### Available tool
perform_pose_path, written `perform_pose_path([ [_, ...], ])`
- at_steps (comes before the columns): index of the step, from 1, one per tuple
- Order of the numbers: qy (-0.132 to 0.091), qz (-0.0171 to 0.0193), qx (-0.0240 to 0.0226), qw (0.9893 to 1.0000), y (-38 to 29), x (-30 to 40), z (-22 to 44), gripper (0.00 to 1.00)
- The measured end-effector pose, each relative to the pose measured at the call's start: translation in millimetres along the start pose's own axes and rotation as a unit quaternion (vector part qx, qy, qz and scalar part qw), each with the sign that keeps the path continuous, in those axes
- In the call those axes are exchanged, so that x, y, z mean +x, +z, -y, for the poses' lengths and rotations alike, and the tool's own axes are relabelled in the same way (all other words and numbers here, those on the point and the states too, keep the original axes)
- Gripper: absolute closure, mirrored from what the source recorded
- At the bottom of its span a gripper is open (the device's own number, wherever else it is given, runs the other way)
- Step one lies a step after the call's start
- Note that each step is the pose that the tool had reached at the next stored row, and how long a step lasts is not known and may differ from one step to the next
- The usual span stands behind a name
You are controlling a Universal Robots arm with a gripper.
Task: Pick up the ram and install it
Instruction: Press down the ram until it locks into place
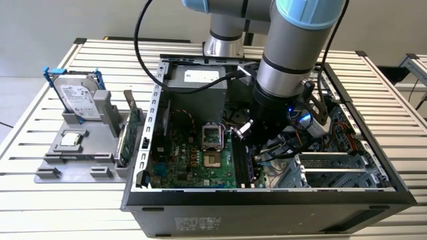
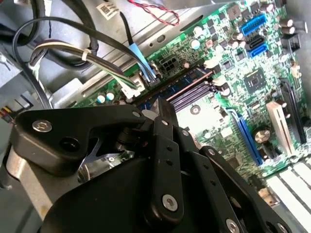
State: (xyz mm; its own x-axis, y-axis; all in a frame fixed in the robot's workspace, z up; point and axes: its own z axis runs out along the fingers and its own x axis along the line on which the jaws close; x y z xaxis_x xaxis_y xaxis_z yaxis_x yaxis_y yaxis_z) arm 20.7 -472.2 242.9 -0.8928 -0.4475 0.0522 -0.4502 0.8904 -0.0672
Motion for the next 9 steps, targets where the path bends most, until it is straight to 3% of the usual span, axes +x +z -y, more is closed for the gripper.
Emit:
perform_pose_path([
  [9, -0.052, 0.0040, 0.0007, 0.9986, 1.3, 0.0, -0.1, 1.00],
])
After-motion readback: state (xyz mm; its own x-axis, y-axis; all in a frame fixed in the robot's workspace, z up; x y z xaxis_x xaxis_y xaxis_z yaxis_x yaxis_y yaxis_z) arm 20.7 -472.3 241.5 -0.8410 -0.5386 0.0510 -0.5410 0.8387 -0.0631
